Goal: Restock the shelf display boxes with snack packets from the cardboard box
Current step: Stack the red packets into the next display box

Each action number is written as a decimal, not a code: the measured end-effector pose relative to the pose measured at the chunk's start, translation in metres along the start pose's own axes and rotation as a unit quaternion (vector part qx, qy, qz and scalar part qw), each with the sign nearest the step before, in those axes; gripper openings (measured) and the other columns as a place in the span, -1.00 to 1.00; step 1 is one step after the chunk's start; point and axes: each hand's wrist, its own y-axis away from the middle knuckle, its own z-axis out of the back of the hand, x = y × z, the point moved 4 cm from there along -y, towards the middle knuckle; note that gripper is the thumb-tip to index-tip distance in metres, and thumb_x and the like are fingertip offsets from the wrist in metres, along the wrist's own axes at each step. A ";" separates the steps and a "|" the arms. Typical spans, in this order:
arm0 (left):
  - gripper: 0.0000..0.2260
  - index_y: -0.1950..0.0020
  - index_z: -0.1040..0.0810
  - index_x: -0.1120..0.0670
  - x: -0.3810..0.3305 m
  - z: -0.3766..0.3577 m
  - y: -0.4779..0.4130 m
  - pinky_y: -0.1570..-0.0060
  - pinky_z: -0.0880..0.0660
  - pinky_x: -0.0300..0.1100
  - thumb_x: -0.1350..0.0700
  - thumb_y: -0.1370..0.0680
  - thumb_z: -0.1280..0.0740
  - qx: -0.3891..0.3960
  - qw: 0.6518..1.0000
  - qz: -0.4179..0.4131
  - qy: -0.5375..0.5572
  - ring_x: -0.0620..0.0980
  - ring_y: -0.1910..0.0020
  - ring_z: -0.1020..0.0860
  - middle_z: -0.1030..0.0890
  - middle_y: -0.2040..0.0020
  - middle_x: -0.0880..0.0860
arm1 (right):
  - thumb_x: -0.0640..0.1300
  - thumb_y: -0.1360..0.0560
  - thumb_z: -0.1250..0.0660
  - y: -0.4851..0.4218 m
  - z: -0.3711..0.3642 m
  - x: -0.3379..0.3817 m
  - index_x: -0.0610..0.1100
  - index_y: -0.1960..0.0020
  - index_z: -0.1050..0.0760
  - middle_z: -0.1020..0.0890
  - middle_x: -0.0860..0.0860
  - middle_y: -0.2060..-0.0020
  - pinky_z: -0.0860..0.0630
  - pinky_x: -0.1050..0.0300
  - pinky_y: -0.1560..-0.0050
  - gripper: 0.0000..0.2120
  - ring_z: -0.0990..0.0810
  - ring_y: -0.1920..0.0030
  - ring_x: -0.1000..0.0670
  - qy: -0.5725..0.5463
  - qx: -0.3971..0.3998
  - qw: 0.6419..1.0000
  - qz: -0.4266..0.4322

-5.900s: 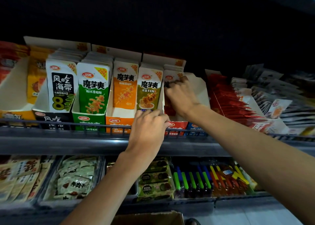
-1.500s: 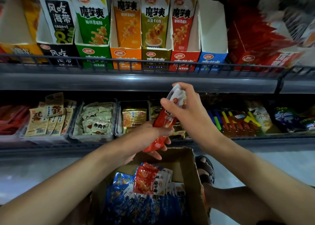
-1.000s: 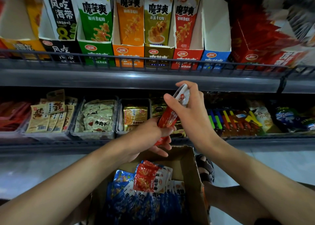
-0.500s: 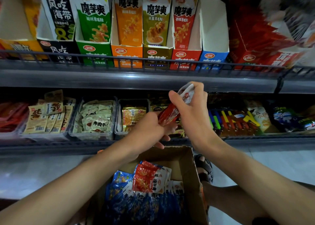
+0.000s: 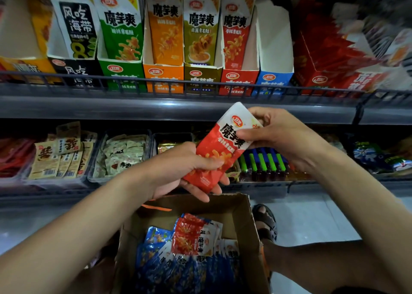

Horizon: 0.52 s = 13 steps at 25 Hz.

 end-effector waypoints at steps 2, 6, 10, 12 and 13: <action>-0.70 -0.25 -0.48 0.18 -0.002 -0.001 0.004 0.25 -0.64 -0.09 0.08 -0.56 -0.34 0.035 0.999 0.009 0.000 0.12 0.07 -0.67 -0.68 -0.03 0.20 | -0.23 -0.38 -0.44 -0.001 0.003 -0.006 -0.23 -0.11 -0.61 -0.73 -0.12 0.06 -0.63 0.20 0.13 -0.70 -0.71 0.08 -0.03 -0.039 0.026 0.999 -0.024; -0.72 -0.23 -0.49 0.16 -0.001 0.002 0.005 0.23 -0.64 -0.08 0.09 -0.56 -0.35 0.040 0.999 0.015 -0.016 0.12 0.05 -0.66 -0.68 -0.04 0.20 | -0.22 -0.41 -0.43 -0.002 -0.003 -0.015 -0.23 -0.07 -0.61 -0.73 -0.13 0.04 -0.65 0.17 0.07 -0.76 -0.70 0.04 -0.02 -0.033 0.063 0.996 -0.054; -0.71 -0.24 -0.49 0.18 -0.008 0.002 0.002 0.21 -0.65 -0.09 0.08 -0.57 -0.34 0.041 0.998 0.002 -0.036 0.14 0.03 -0.67 -0.68 -0.03 0.19 | -0.26 -0.42 -0.46 0.004 -0.004 -0.004 -0.25 0.02 -0.62 -0.74 -0.10 0.10 -0.65 0.18 0.07 -0.85 -0.72 0.09 -0.02 0.037 0.032 0.999 0.012; -0.71 -0.24 -0.49 0.18 -0.019 0.000 -0.001 0.21 -0.66 -0.09 0.09 -0.56 -0.34 0.041 0.998 -0.007 -0.040 0.16 0.00 -0.67 -0.68 -0.03 0.19 | -0.27 -0.43 -0.46 0.008 0.000 0.005 -0.27 0.03 -0.63 -0.74 -0.09 0.12 -0.65 0.13 0.03 -0.86 -0.72 0.10 -0.04 0.046 0.003 0.998 0.052; -0.71 -0.24 -0.49 0.18 -0.026 -0.001 -0.002 0.20 -0.65 -0.08 0.10 -0.56 -0.34 0.040 0.999 -0.014 -0.034 0.18 -0.01 -0.67 -0.68 -0.03 0.20 | -0.28 -0.43 -0.46 0.010 0.004 0.010 -0.29 0.02 -0.63 -0.74 -0.10 0.12 -0.64 0.09 0.01 -0.85 -0.71 0.10 -0.04 0.044 -0.014 0.996 0.071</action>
